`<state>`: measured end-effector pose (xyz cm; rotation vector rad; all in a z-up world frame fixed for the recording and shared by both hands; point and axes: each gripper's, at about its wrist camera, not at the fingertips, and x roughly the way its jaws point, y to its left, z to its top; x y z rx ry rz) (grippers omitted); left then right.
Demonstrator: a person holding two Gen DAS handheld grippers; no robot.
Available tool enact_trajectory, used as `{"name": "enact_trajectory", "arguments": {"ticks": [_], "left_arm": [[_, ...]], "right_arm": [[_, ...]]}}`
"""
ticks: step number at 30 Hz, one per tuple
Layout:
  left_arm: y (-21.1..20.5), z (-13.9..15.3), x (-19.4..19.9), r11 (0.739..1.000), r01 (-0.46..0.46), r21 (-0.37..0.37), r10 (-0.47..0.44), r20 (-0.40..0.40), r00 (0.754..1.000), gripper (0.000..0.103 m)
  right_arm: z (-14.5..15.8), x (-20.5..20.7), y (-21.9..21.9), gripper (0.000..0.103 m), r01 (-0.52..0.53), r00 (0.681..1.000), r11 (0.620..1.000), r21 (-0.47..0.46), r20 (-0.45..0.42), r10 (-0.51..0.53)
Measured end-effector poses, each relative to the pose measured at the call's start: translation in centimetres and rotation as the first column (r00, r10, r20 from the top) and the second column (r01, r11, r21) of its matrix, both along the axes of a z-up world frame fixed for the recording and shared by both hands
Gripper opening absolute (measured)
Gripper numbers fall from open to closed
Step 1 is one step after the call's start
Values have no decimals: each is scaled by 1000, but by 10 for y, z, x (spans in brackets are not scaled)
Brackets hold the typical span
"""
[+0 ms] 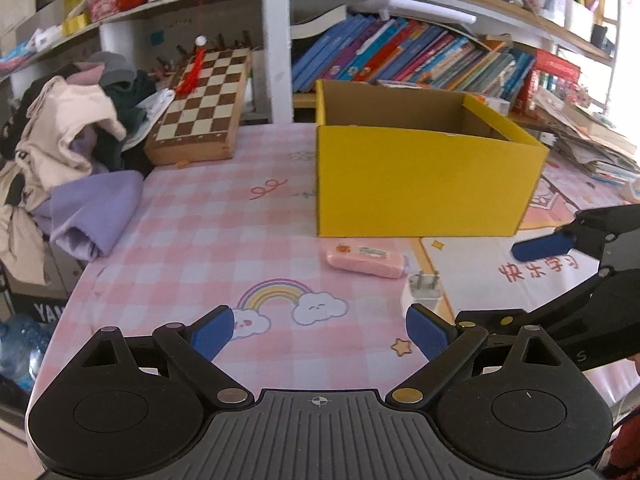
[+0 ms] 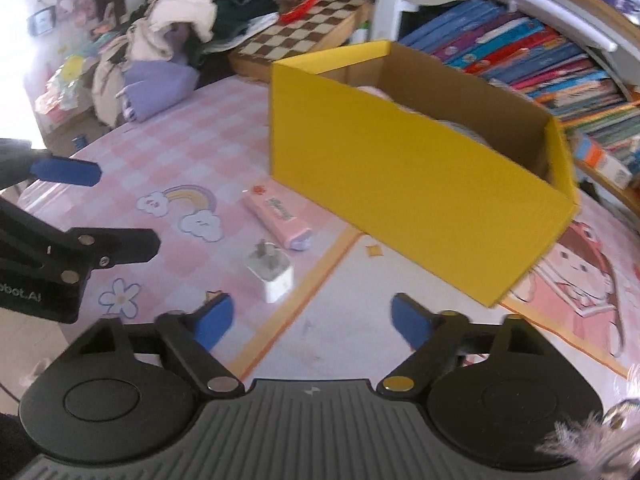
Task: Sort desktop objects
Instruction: 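Move the left gripper to the pink stick while the right gripper approaches the white plug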
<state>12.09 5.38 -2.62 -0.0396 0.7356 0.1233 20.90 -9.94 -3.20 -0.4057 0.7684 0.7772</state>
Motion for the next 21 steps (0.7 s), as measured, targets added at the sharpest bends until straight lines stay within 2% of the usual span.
{"name": "enact_trajectory", "arguments": {"ticks": [3, 11, 13, 15, 21], "left_arm": [[2, -2, 2, 1000, -17, 0, 17, -11, 1000, 95], [9, -7, 9, 998, -62, -1, 62, -41, 997, 95], [11, -8, 10, 997, -73, 0, 73, -49, 996, 95], [9, -10, 15, 998, -67, -2, 66, -55, 996, 95], [6, -14, 30, 999, -46, -6, 45, -73, 996, 95]], "right_arm": [[-6, 5, 10, 65, -45, 999, 999, -2, -26, 45], [-20, 17, 32, 55, -107, 993, 994, -5, -60, 106], [-23, 20, 37, 47, -124, 990, 992, -6, -71, 123], [-25, 22, 38, 30, -142, 986, 990, 6, -86, 142], [-18, 31, 25, 30, -118, 990, 993, 11, -74, 118]]}}
